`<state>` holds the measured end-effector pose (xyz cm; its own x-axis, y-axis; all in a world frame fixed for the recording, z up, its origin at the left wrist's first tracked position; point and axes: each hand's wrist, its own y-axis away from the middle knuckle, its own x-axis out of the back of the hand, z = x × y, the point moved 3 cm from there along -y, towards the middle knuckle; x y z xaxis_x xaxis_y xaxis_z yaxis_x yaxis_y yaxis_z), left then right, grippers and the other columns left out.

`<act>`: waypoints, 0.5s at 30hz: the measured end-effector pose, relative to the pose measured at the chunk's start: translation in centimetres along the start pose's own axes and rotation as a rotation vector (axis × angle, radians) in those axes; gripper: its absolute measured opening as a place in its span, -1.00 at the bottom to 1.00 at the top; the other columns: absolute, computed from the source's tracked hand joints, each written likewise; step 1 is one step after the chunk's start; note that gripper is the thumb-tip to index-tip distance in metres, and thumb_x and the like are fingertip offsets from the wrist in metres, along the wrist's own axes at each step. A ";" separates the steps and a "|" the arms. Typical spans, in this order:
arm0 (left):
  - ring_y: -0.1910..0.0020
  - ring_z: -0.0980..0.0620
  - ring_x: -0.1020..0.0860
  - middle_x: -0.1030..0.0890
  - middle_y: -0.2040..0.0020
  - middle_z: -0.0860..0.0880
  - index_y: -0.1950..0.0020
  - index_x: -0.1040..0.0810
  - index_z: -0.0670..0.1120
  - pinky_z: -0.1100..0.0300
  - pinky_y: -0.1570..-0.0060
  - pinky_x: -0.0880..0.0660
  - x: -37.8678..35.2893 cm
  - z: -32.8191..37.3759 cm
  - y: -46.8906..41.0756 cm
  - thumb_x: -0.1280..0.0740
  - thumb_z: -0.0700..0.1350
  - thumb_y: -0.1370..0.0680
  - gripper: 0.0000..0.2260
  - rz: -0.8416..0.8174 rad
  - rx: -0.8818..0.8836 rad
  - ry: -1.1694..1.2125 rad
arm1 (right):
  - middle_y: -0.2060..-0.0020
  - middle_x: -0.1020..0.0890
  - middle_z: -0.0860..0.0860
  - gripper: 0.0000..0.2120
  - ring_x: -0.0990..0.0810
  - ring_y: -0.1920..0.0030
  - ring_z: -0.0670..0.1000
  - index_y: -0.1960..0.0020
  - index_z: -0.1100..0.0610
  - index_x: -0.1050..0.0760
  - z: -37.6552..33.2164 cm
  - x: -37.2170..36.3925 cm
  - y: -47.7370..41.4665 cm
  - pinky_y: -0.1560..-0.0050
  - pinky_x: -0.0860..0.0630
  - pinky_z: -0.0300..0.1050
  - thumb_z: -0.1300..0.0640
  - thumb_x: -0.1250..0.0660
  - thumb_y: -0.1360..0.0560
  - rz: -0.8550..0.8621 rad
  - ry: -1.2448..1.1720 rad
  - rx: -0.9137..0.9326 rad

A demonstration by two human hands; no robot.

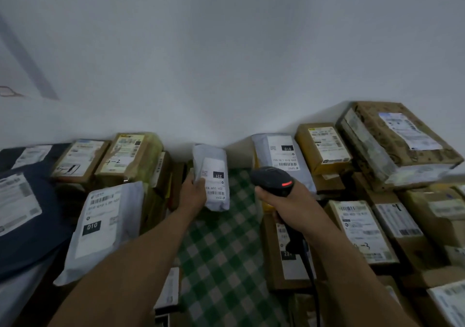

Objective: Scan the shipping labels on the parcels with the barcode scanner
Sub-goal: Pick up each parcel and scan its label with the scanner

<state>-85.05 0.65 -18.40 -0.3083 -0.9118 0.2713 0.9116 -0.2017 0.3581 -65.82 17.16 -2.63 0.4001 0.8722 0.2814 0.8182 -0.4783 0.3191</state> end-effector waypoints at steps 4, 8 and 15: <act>-0.33 -0.14 -0.50 -0.46 -0.43 -0.16 -0.62 -0.16 -0.10 -0.03 -0.21 -0.51 1.1 -1.4 -1.0 -0.20 -0.12 -0.71 -0.51 0.164 -0.127 -0.428 | 0.18 -0.70 0.00 -0.74 -0.62 0.38 -0.18 -0.20 -0.09 -0.57 0.2 0.0 -0.5 0.33 -0.59 -0.29 -0.02 -0.50 -0.54 0.006 -0.006 0.013; -0.55 -0.18 -0.24 -0.26 -0.59 -0.14 -0.59 -0.30 0.00 -0.18 -0.50 -0.27 -0.3 -1.8 1.1 -0.28 0.11 -0.66 -0.48 0.138 -0.379 -0.788 | 0.20 -0.70 -0.12 -0.77 -0.64 0.29 -0.20 -0.17 -0.17 -0.60 0.8 -0.2 -0.4 0.27 -0.56 -0.29 -0.05 -0.51 -0.53 -0.015 0.000 0.025; -0.66 -0.23 0.11 0.12 -0.69 -0.20 -0.70 0.02 -0.04 -0.11 -0.62 0.09 -1.0 -2.4 2.4 -0.07 0.19 -0.71 -0.37 -0.021 -0.222 -1.041 | 0.34 -0.64 -0.02 -0.79 -0.55 0.41 -0.14 -0.16 -0.11 -0.60 1.5 0.6 0.8 0.32 -0.55 -0.20 -0.01 -0.51 -0.54 -0.019 -0.039 -0.011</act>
<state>-81.92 0.23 -19.96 -0.3096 -0.1733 0.9349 0.8999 -0.3709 0.2292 -64.28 17.42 -3.53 0.4004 0.8844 0.2398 0.8211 -0.4625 0.3345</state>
